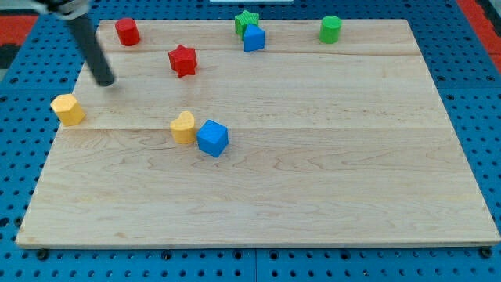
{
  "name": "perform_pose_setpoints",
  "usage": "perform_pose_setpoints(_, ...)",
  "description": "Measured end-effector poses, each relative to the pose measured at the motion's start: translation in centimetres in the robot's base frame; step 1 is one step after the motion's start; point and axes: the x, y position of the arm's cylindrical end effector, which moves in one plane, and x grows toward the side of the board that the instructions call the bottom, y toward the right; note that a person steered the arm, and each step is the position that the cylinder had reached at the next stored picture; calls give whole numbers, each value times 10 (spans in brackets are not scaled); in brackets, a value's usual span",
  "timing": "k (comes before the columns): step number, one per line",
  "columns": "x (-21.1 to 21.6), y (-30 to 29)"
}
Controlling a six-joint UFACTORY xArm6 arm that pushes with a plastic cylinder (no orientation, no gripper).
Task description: Move the red star towards the center right of the board
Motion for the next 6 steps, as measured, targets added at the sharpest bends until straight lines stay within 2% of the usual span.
perform_pose_setpoints(1,-26,24)
perform_pose_setpoints(2,-44,96)
perform_pose_setpoints(4,-15,239)
perform_pose_setpoints(5,12,270)
perform_pose_setpoints(6,32,265)
